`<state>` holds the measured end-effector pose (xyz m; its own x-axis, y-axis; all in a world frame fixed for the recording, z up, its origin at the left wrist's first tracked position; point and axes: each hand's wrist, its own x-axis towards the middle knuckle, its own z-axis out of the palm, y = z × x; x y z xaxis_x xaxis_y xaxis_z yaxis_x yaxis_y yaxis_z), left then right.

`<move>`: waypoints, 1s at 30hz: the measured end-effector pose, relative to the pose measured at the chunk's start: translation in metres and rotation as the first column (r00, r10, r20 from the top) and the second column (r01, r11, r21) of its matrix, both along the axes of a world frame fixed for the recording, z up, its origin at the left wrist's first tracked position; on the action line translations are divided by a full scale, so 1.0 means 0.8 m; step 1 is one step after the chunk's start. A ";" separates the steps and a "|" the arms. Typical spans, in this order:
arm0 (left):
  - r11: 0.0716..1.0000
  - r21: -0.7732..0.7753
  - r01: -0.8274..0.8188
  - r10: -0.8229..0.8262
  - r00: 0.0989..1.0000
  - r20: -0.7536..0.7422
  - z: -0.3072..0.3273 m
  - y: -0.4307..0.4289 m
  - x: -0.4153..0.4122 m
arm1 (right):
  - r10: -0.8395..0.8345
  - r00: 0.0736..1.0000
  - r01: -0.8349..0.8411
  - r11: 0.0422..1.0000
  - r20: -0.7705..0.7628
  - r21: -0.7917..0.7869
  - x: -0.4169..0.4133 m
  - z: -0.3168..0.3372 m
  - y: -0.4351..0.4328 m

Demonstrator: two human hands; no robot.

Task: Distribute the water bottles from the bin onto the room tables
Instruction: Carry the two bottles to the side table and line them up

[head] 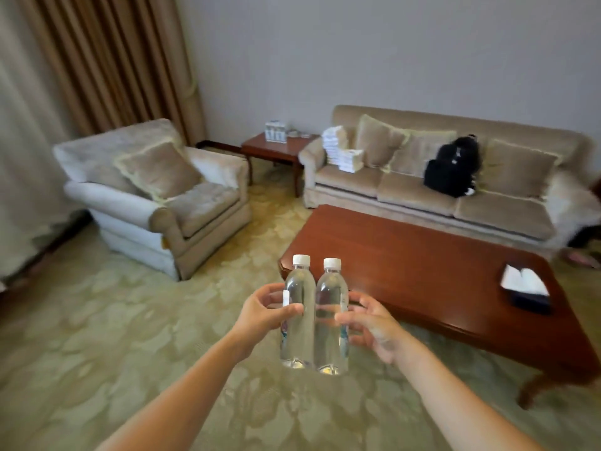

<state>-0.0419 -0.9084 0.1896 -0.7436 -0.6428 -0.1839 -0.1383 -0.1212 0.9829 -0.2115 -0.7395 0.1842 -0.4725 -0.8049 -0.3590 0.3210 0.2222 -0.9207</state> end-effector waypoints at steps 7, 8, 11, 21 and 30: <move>0.981 -0.054 -0.186 0.185 0.982 -0.028 0.024 -0.090 -0.041 | 0.219 0.976 -0.218 0.972 0.009 -0.084 -0.086 0.018 -0.140; 0.975 -0.056 -0.215 0.214 0.976 -0.031 0.025 -0.103 -0.044 | 0.244 0.970 -0.242 0.966 0.012 -0.090 -0.094 0.018 -0.161; 0.957 -0.052 -0.286 0.284 0.958 -0.037 0.027 -0.146 -0.046 | 0.285 0.958 -0.282 0.956 0.026 -0.077 -0.107 0.016 -0.224; 0.921 -0.070 -0.384 0.384 0.923 -0.018 0.001 -0.369 -0.064 | 0.365 0.929 -0.362 0.930 0.058 -0.064 -0.132 -0.003 -0.474; 0.949 -0.122 -0.290 0.291 0.957 -0.009 0.020 -0.645 -0.095 | 0.261 0.962 -0.252 0.962 0.084 -0.103 -0.148 0.007 -0.720</move>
